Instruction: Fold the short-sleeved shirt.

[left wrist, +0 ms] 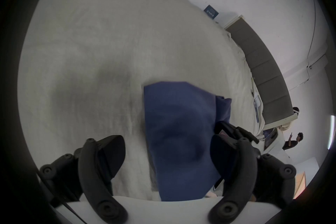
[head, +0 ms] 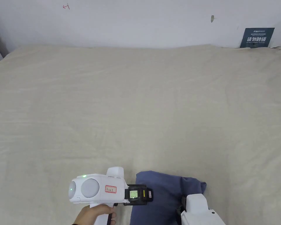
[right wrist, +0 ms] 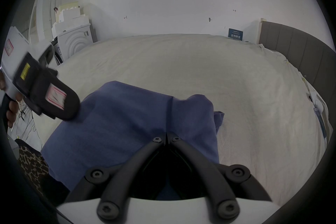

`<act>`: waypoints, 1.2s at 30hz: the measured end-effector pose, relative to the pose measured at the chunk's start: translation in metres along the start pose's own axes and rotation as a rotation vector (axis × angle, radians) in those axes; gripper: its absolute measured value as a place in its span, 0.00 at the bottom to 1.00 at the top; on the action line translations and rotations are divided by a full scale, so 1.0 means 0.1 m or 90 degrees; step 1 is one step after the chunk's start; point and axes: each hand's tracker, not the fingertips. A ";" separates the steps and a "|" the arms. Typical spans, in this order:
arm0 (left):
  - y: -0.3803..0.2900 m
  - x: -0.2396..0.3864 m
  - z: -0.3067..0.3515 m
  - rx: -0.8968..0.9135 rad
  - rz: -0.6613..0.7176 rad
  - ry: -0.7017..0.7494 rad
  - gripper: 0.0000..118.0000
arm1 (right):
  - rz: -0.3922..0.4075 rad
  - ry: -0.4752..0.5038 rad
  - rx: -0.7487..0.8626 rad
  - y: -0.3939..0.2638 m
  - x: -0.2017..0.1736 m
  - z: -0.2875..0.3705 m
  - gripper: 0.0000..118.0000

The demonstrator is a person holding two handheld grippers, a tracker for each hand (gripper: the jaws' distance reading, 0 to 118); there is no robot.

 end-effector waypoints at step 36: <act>0.55 -0.75 1.24 0.086 -0.027 0.068 0.16 | -0.008 -0.009 0.225 1.43 0.45 1.01 0.00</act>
